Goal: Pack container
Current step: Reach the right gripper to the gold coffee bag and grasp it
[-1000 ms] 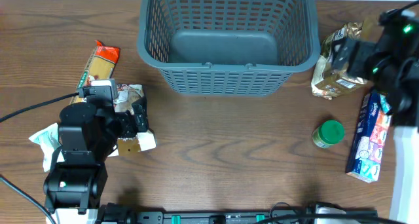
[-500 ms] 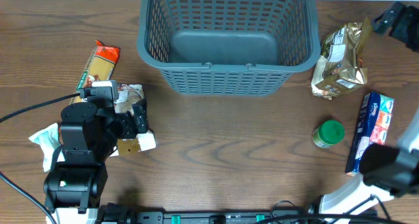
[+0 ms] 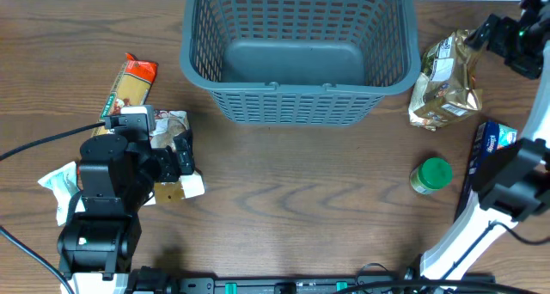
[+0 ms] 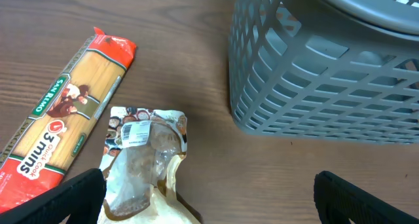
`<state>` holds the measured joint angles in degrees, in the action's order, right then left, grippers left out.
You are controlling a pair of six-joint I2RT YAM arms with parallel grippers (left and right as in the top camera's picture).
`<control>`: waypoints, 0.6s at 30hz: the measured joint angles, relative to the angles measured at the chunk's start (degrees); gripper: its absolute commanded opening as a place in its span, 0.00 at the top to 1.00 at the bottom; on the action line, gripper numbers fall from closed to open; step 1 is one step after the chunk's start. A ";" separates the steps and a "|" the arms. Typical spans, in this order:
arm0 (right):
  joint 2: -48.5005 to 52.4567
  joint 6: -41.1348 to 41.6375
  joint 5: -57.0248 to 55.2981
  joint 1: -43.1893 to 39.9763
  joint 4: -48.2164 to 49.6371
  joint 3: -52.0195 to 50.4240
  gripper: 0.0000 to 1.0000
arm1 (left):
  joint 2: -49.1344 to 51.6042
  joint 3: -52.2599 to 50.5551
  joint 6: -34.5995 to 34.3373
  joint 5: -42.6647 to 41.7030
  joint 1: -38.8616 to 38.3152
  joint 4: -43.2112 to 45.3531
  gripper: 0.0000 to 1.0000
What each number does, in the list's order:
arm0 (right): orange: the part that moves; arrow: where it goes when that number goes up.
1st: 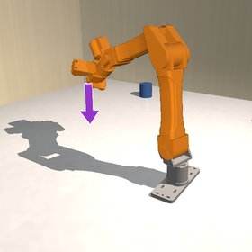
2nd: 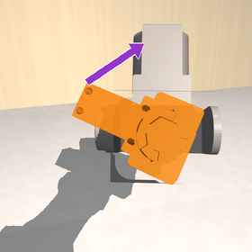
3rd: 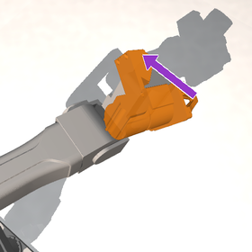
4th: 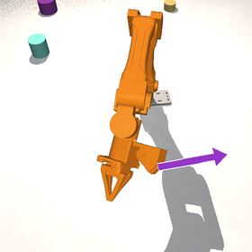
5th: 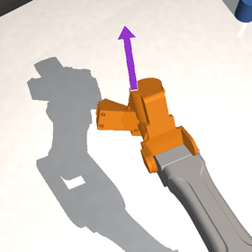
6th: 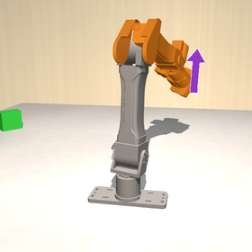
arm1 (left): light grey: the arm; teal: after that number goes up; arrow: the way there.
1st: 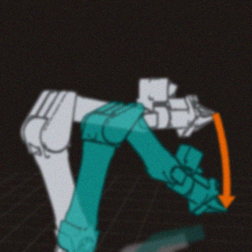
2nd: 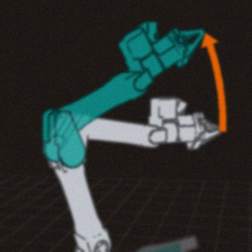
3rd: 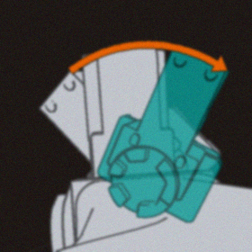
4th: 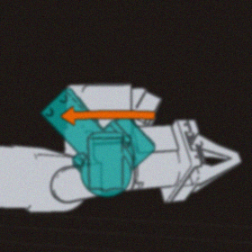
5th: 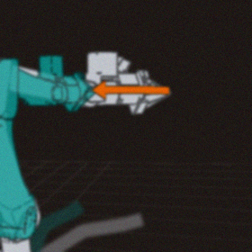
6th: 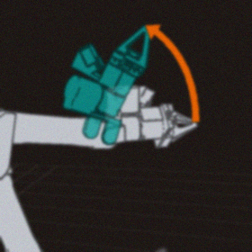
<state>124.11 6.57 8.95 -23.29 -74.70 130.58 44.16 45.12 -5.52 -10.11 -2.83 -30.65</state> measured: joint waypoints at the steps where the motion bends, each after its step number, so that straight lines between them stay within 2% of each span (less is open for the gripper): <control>1: 1.07 0.00 0.00 0.02 0.00 0.02 0.01 | 0.00 0.00 0.00 0.00 0.00 0.00 0.02; 9: 13.05 0.07 -0.90 1.01 0.50 0.07 0.01 | -0.02 0.00 0.00 0.00 0.00 0.02 0.01; 14: 15.56 0.39 -0.35 1.90 1.33 0.20 0.01 | 0.00 0.00 0.00 0.02 0.00 0.00 0.02; 15: 15.69 0.39 -0.37 2.05 1.38 0.37 0.03 | 0.00 0.00 0.00 0.02 0.00 0.02 0.01; 18: 16.20 0.37 -0.28 2.54 1.55 0.72 0.19 | 0.00 0.00 0.00 0.00 0.00 0.00 0.01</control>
<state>140.31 6.94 8.67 -20.75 -73.14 131.31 44.16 45.12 -5.52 -10.11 -2.83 -30.65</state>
